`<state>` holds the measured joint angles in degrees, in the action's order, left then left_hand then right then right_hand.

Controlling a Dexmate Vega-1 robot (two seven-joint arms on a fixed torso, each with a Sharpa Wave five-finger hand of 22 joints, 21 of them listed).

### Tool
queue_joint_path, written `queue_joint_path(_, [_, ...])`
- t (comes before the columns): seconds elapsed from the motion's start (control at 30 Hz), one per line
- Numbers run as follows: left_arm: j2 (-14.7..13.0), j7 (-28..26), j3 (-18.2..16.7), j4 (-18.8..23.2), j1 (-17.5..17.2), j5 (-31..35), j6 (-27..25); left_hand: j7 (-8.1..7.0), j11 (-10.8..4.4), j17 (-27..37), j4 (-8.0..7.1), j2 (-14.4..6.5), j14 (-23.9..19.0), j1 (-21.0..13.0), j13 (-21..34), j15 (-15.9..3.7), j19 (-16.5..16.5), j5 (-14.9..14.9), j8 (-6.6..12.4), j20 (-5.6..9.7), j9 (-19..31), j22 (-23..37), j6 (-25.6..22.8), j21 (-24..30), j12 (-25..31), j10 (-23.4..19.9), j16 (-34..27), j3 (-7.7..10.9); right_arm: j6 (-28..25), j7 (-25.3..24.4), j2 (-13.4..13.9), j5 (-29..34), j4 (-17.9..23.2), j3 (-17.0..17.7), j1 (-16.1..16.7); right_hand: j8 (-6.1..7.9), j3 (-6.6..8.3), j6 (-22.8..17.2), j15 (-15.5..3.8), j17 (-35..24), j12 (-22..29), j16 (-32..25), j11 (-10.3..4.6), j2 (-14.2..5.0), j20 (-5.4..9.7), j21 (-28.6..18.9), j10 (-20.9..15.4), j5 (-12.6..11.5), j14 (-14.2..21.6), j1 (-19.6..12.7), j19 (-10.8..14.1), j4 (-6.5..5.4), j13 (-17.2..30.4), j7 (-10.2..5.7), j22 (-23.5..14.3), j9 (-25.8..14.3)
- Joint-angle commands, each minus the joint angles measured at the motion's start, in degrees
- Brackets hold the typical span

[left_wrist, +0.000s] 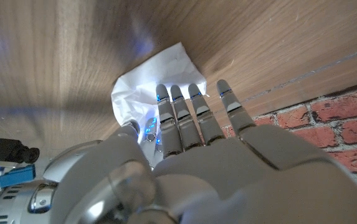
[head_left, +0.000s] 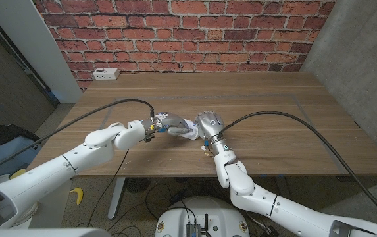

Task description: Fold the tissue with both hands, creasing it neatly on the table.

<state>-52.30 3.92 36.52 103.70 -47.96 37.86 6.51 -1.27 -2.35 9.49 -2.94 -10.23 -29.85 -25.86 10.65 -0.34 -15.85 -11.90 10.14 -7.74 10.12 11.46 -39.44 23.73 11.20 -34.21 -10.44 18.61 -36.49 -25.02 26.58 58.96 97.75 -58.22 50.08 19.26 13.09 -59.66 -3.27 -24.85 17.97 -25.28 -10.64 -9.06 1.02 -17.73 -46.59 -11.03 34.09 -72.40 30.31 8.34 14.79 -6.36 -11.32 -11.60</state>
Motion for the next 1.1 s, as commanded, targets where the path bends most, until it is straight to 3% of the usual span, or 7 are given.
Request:
queue_joint_path(0.03, [-0.32,-14.54,-3.36,2.10,-5.38,3.56,-4.18,-0.90,-0.32,0.12,2.16,0.19,-1.68,-2.88,0.16,0.55,-2.90,0.75,0.49,-0.22,0.17,0.22,0.24,1.28,0.13,-0.05,-0.51,2.98,-1.68,4.07,0.03,1.45,-0.09,-1.36,-1.43,-0.37,0.03,-0.35,-10.14,-0.30,-0.17,0.25,-0.01,0.21,-0.17,-0.38,-0.47,-0.01,0.53,-0.05,0.25,-0.35,0.21,0.30,-0.26,-0.17])
queue_joint_path(0.1, [-0.03,-18.69,-3.93,1.48,-6.37,3.68,-3.54,-1.17,-0.43,0.18,3.42,1.17,-3.83,-3.71,0.21,-0.12,-4.52,1.26,0.94,0.54,0.19,0.29,-0.98,1.95,0.70,-1.52,-0.91,3.88,-1.65,4.43,0.05,1.48,-0.07,-1.44,-1.61,-0.39,0.03,-0.35,-10.18,-0.33,-0.19,0.25,-0.01,0.20,-0.18,-0.39,-0.47,-0.01,0.57,-0.08,0.22,-0.33,0.22,0.30,-0.26,-0.17])
queue_joint_path(0.23, [1.08,-28.66,-4.72,-1.38,-7.85,3.57,-0.35,2.04,0.31,0.67,3.51,1.64,-10.11,-2.02,1.01,-2.94,-6.36,1.83,1.94,1.49,0.56,0.57,-5.54,3.01,3.00,-8.95,-2.16,4.92,-1.58,4.45,-0.09,1.62,-0.15,-1.54,-1.89,-0.43,0.01,-0.35,-10.11,-0.33,-0.24,0.39,0.16,0.21,-0.19,-0.43,-0.50,-0.01,0.56,-0.04,0.17,-0.36,0.23,0.23,-0.26,-0.18])
queue_joint_path(0.57, [6.90,-55.69,-5.32,-13.55,-7.49,0.91,16.15,3.13,1.46,1.14,1.99,1.48,-15.36,0.91,2.37,-2.68,-7.94,1.95,1.50,1.74,0.91,0.86,-5.19,4.08,3.89,-11.16,-3.46,4.84,-0.07,6.26,-0.17,1.80,-0.07,-2.28,-3.07,-0.96,-0.28,0.66,-9.86,-0.25,-0.97,1.10,0.87,0.34,-0.30,-0.61,0.88,0.01,0.14,0.64,0.07,-0.74,0.39,0.33,-0.28,-0.22])
queue_joint_path(0.73, [8.19,-58.77,-5.59,-15.98,-6.76,-0.89,21.92,2.92,1.75,1.29,1.25,1.48,-15.51,2.11,2.72,-2.57,-7.36,1.91,1.04,1.55,0.96,0.96,-3.84,4.02,3.71,-10.66,-3.36,4.61,1.02,7.94,-0.08,1.34,0.32,-2.47,-3.57,-2.20,-1.27,3.23,-9.24,0.26,-2.88,2.42,0.85,0.61,-0.87,-0.84,4.60,-0.02,-0.62,3.53,0.02,-2.31,0.29,0.26,-0.24,-0.26])
queue_joint_path(0.97, [9.58,-59.22,-6.19,-18.15,-6.08,-2.36,26.93,2.84,1.81,1.45,0.29,1.88,-15.25,3.81,3.11,-2.40,-6.52,1.81,0.86,1.15,0.99,1.04,-2.95,3.88,3.45,-9.98,-3.11,4.07,1.13,8.41,-0.34,2.14,0.21,-2.96,-3.65,-8.09,-4.20,15.50,-8.91,0.64,-6.65,4.11,1.04,1.82,-1.37,-0.99,12.90,-0.77,-1.16,10.26,-0.62,-5.31,-0.19,-3.25,-0.13,0.22])
queue_joint_path(1.1, [9.78,-58.44,-6.74,-18.53,-6.27,-2.52,27.91,2.85,1.93,1.49,-0.09,2.17,-14.94,4.58,3.28,-2.32,-6.20,1.75,0.76,1.02,1.00,1.07,-2.43,3.82,3.33,-9.68,-2.92,3.78,0.71,8.58,-0.72,2.82,-0.24,-3.24,-3.68,-9.63,-4.76,21.82,-9.25,0.71,-7.69,5.00,1.04,2.10,-1.26,-0.90,17.88,-1.47,-1.93,11.10,-1.10,-5.25,-0.39,-4.41,-0.09,0.37])
